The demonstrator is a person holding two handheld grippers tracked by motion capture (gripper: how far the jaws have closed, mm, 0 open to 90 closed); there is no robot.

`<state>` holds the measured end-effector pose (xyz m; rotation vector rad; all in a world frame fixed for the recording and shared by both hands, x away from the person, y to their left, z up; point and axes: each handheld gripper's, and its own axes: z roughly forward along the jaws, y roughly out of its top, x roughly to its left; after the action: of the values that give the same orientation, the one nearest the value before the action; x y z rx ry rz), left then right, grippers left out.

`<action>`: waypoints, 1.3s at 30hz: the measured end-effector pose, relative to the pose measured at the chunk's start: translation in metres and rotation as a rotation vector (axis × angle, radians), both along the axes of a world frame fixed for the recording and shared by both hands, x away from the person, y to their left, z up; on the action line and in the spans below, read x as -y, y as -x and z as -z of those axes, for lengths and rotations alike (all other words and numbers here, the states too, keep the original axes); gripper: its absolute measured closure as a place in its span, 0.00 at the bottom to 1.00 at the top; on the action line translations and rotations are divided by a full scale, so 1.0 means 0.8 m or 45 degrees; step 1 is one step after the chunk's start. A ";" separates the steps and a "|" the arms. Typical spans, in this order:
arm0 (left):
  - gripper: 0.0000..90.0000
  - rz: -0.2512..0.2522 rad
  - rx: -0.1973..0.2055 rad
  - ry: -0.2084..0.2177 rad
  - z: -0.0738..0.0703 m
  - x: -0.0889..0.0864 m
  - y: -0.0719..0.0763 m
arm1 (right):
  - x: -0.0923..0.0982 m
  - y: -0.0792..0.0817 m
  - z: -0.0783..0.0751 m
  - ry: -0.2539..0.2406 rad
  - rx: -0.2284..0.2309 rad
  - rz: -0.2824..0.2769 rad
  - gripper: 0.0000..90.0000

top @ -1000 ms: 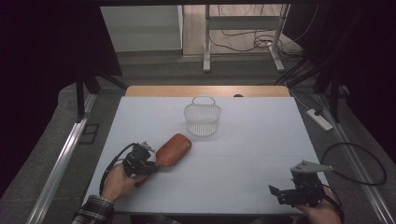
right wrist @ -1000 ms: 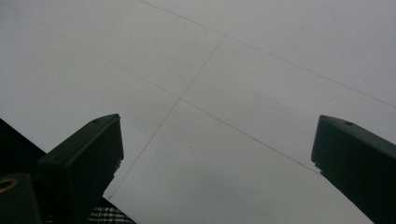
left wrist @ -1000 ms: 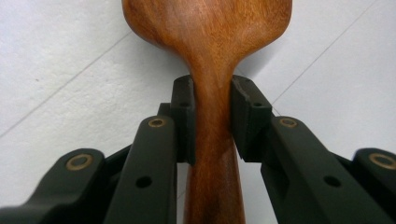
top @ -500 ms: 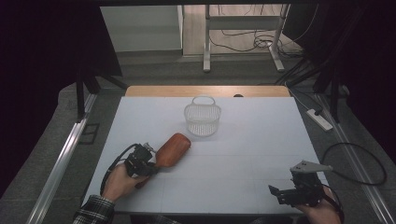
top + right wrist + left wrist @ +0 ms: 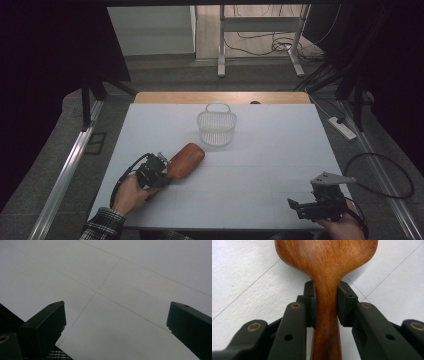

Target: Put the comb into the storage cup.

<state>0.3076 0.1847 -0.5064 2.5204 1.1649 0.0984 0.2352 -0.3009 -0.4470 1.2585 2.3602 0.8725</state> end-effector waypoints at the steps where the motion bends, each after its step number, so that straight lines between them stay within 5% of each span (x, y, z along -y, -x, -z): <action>1: 0.80 0.001 0.000 0.009 -0.001 -0.001 0.000 | 0.000 0.000 0.000 -0.001 0.000 0.000 0.03; 9: 0.80 0.027 0.001 0.062 -0.004 -0.002 0.002 | 0.000 0.000 0.000 -0.002 0.001 0.001 0.03; 20: 0.80 -0.012 0.086 0.175 -0.020 -0.014 0.010 | 0.001 0.000 0.000 -0.004 0.006 0.003 0.03; 39: 0.80 -0.060 0.215 0.449 -0.050 -0.037 0.029 | 0.002 0.003 -0.003 -0.025 0.037 -0.003 0.00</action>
<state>0.2841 0.2146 -0.4664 2.1349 1.0691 0.1050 0.2327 -0.3024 -0.4446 1.2427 2.3364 0.9107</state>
